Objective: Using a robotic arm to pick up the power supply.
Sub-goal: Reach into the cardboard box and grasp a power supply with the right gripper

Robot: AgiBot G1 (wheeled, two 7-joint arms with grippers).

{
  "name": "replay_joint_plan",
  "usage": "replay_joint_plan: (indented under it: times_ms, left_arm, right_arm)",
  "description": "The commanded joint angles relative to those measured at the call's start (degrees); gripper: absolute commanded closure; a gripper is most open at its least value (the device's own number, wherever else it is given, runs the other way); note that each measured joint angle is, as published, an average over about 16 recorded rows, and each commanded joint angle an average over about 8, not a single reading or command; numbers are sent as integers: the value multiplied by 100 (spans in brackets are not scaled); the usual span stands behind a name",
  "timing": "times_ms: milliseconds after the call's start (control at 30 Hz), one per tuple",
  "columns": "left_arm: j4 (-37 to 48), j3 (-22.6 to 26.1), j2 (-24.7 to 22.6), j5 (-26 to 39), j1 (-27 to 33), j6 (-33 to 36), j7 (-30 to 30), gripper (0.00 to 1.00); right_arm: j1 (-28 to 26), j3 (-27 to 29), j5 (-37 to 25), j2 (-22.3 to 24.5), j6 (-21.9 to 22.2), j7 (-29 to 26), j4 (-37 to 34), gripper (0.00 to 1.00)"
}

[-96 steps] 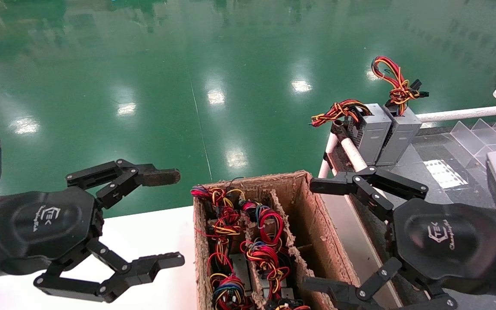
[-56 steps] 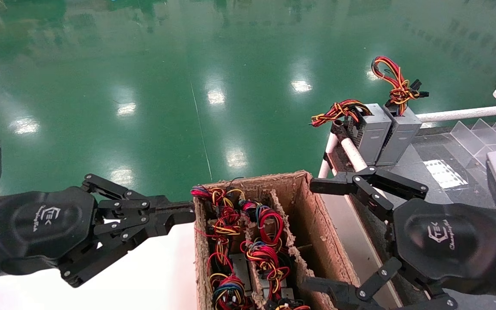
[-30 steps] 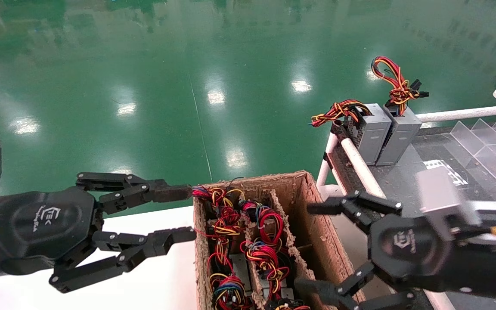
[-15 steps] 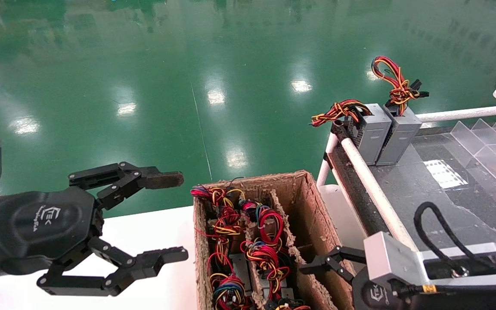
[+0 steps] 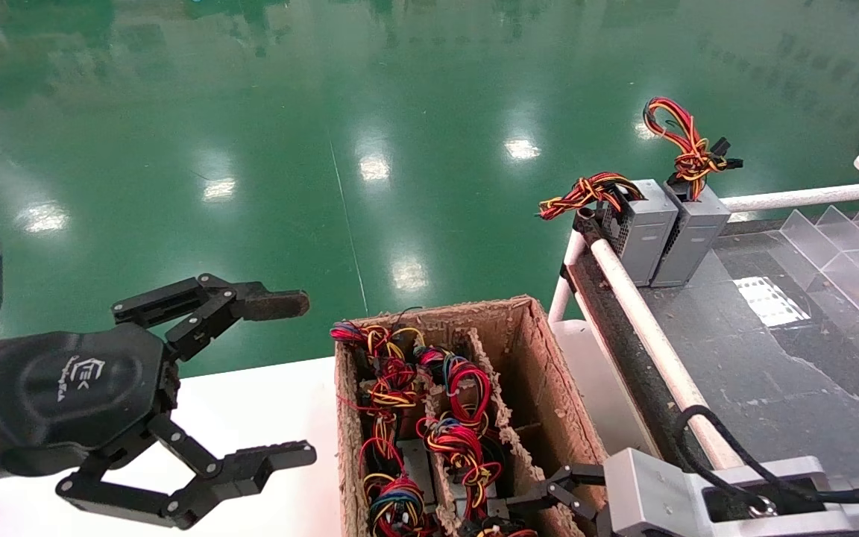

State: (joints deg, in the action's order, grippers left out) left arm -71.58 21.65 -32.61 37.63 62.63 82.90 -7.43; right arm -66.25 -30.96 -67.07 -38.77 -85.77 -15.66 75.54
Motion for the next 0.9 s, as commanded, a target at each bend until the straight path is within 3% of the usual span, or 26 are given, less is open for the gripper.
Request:
replay_joint_plan:
  times_ms: [33, 900]
  left_arm:
    - [0, 0, 0, 0, 0, 0, 0, 0]
    - [0, 0, 0, 0, 0, 0, 0, 0]
  right_arm:
    - [22, -12, -50, -19, 55, 54, 14, 100]
    - [230, 50, -74, 57, 312, 245, 33, 100]
